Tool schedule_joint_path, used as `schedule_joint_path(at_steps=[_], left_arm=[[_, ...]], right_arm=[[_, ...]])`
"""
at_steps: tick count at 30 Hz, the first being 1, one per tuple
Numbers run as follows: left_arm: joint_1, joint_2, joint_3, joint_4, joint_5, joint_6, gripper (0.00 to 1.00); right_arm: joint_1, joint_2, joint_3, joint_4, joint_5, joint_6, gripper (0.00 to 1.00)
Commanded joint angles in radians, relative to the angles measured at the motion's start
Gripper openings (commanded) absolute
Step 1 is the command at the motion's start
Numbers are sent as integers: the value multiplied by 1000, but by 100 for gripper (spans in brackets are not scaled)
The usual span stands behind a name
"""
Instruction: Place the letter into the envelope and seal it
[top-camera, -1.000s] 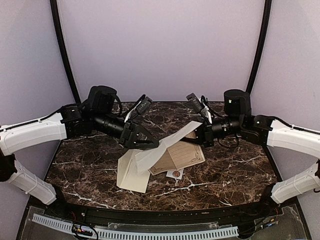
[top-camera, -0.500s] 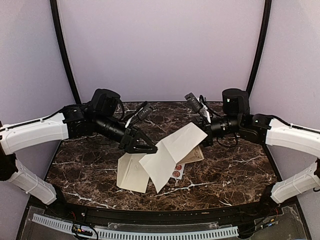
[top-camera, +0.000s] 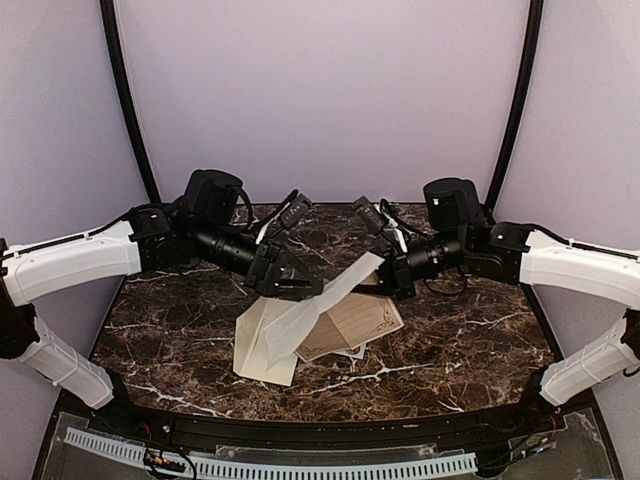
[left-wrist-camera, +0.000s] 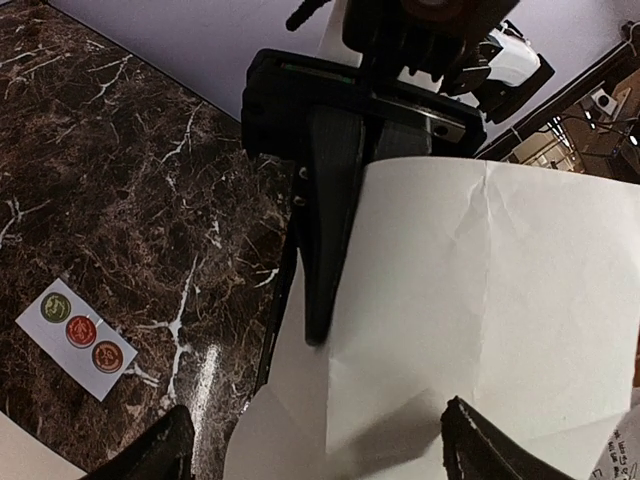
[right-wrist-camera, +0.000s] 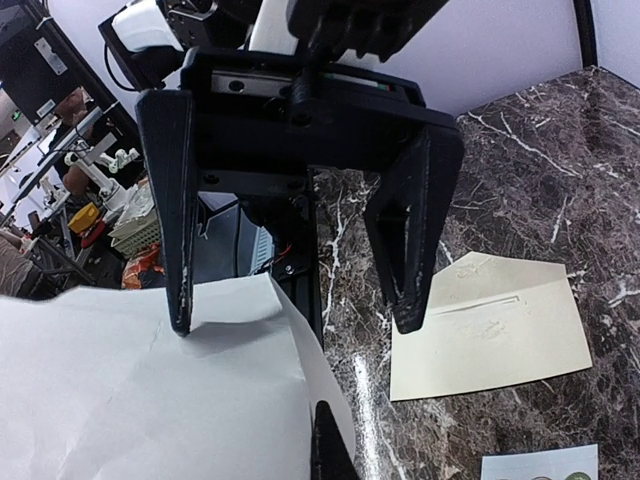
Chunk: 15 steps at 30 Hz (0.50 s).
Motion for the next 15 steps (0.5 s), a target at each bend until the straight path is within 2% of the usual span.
schedule_joint_path(at_steps=[1, 10, 15], left_arm=[[-5, 38, 19, 81, 48, -79, 85], [-6, 58, -11, 74, 107, -79, 84], [-14, 63, -18, 6, 112, -28, 83]], right_arm=[[21, 9, 45, -49, 2, -49, 0], [22, 13, 37, -45, 22, -56, 0], [22, 33, 51, -47, 19, -57, 0]])
